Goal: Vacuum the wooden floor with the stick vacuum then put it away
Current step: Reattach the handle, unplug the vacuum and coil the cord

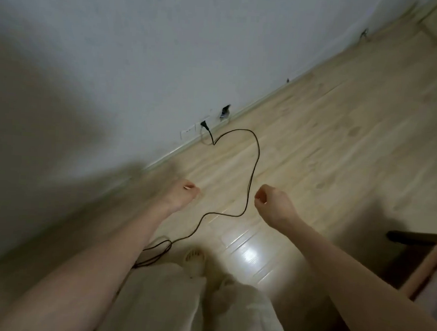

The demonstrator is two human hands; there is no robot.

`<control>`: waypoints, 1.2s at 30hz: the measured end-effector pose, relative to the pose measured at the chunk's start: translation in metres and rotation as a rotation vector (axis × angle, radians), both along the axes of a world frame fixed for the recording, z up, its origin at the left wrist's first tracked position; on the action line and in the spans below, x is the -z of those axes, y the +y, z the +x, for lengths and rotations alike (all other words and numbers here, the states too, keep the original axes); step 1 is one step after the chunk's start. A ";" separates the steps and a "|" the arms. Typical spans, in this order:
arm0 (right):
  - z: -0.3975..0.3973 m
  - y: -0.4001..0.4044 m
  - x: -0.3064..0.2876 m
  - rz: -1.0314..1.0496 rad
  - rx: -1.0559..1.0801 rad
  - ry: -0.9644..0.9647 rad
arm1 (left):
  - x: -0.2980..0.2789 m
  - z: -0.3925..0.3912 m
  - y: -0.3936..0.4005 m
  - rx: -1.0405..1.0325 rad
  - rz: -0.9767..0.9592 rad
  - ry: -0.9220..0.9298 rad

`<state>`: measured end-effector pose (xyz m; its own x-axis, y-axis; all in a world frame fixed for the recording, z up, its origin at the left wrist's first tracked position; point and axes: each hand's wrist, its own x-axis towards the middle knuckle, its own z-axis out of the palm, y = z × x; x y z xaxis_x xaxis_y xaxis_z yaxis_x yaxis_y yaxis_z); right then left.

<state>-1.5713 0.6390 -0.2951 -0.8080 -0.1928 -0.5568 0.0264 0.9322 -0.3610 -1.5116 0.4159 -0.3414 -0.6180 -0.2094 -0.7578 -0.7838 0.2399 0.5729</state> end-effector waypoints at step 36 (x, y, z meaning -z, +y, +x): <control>-0.313 -0.166 0.503 -0.419 -0.211 0.024 | 0.444 -0.351 -0.057 -1.078 0.620 0.421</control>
